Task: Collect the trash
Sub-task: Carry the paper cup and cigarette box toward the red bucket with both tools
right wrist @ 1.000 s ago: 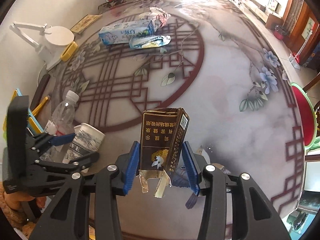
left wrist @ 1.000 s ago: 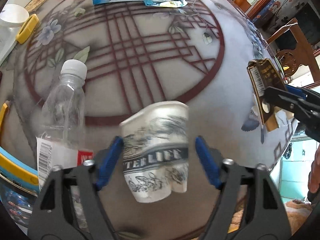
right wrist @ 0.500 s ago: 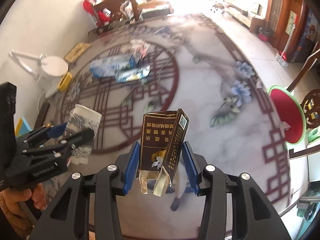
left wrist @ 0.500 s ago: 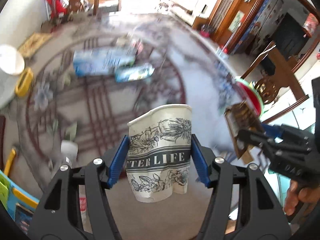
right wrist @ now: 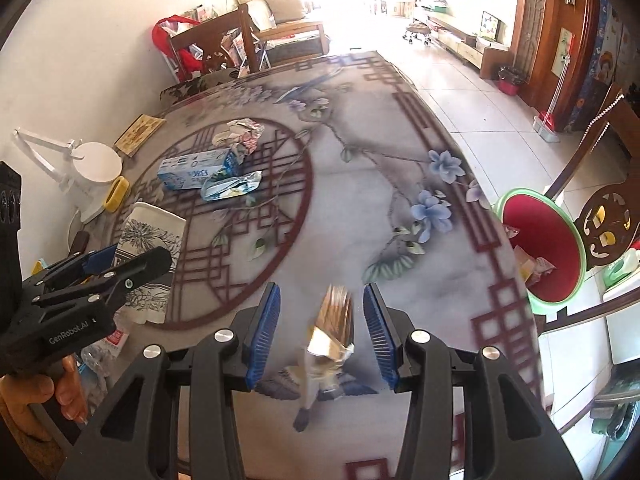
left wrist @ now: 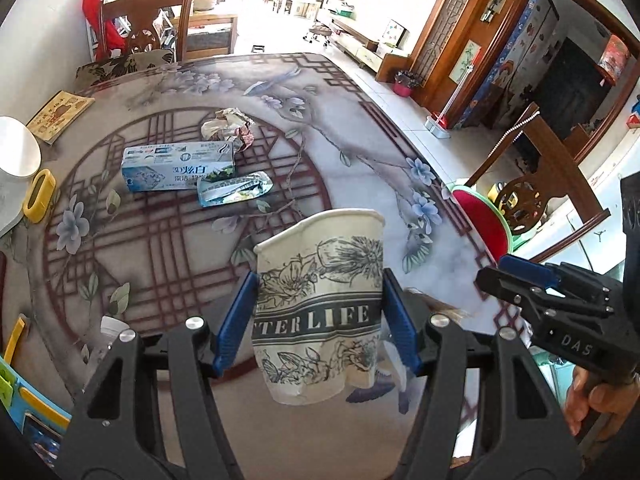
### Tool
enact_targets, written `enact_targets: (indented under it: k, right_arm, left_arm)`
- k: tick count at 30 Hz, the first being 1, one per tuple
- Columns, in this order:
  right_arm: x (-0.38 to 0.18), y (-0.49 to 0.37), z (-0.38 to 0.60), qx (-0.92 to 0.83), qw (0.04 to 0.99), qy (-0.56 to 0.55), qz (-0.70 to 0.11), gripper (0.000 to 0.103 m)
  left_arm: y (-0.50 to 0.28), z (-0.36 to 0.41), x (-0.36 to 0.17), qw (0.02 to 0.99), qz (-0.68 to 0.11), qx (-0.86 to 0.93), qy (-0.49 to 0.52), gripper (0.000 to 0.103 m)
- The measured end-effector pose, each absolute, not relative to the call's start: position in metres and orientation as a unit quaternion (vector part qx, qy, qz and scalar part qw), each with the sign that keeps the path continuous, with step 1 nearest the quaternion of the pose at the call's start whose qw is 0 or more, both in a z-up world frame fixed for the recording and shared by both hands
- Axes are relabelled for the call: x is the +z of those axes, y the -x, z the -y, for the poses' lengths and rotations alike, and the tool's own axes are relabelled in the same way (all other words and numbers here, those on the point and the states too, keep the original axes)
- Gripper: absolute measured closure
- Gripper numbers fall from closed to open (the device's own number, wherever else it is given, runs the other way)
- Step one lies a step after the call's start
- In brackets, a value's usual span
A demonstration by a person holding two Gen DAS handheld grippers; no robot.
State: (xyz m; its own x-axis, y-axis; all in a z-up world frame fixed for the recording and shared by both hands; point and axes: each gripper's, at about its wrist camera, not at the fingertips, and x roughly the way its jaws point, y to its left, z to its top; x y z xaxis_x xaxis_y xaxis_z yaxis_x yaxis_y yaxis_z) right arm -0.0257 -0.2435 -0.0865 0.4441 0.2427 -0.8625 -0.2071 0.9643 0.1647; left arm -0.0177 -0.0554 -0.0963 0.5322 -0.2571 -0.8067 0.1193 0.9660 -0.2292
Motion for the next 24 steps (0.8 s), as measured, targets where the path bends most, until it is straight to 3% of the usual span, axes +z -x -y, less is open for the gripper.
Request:
enact_targets:
  k: [7,9,10,17,19,24]
  right_arm:
    - [-0.107,0.011,0.266,0.15,0.826,-0.003,-0.543,0.058]
    - [-0.123,0.009,0.271,0.146,0.814,0.004,-0.562,0.041]
    - [-0.135,0.007,0.275,0.148,0.803,0.007,-0.577,0.039]
    - [-0.188,0.009,0.272,0.175,0.749,0.061,-0.637,0.036]
    - [-0.199,0.011,0.266,0.188,0.735,0.083,-0.646,0.039]
    - [-0.2,0.014,0.258,0.222,0.726,0.099,-0.643,0.066]
  left_arm:
    - [0.009,0.073,-0.095,0.875,-0.468,-0.097,0.076,0.043]
    - [0.006,0.077,-0.095,0.875,-0.469,-0.094,0.077,0.043]
    - [0.005,0.081,-0.096,0.875,-0.47,-0.093,0.076,0.043]
    - [-0.002,0.094,-0.101,0.871,-0.478,-0.08,0.08,0.043]
    - [-0.004,0.096,-0.102,0.871,-0.48,-0.075,0.08,0.043]
    - [-0.007,0.099,-0.104,0.869,-0.483,-0.062,0.084,0.043]
